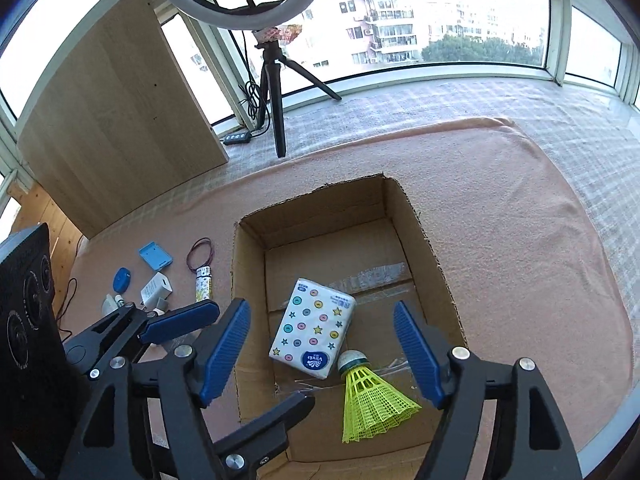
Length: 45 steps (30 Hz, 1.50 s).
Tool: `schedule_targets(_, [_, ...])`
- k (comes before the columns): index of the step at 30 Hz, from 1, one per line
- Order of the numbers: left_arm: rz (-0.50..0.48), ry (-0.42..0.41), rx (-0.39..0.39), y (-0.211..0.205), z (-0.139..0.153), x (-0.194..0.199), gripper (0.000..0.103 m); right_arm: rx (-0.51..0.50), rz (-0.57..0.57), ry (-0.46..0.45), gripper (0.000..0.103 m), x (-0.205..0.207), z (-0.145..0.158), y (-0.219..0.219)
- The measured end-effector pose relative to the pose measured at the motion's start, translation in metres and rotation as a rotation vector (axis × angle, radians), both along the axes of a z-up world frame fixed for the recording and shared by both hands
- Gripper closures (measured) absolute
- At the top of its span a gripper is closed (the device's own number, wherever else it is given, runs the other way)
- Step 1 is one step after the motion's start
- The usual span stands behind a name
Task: Organize objects
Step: 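Carry the tissue pack with the right tool into the box and release, then move the left tool to the white foam cylinder and close on it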
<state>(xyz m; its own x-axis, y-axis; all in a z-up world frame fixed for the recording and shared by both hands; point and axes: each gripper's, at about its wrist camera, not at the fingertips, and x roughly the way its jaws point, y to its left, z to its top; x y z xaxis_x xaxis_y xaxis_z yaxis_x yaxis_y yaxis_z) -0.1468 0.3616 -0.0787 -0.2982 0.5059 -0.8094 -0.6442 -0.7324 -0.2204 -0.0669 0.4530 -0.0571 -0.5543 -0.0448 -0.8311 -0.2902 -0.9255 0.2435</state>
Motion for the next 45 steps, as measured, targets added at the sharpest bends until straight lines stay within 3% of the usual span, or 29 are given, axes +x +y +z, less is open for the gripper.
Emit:
schedule_targets(14, [0.046, -0.022, 0.011, -0.028, -0.001, -0.006, 0.010, -0.023, -0.015, 0.004, 0.032, -0.001, 0.000, -0.002])
schedule_targets(23, [0.118, -0.029, 0.003, -0.078, -0.002, -0.002, 0.010, -0.039, -0.006, 0.009, 0.032, -0.001, 0.001, -0.017])
schedule_targets(31, [0.240, -0.016, -0.022, -0.157, 0.002, -0.002, 0.010, -0.061, 0.032, 0.017, 0.032, -0.005, 0.004, -0.044])
schedule_targets(45, [0.560, -0.061, -0.040, -0.353, -0.018, 0.017, 0.010, -0.118, 0.220, -0.013, 0.032, -0.033, -0.005, -0.133])
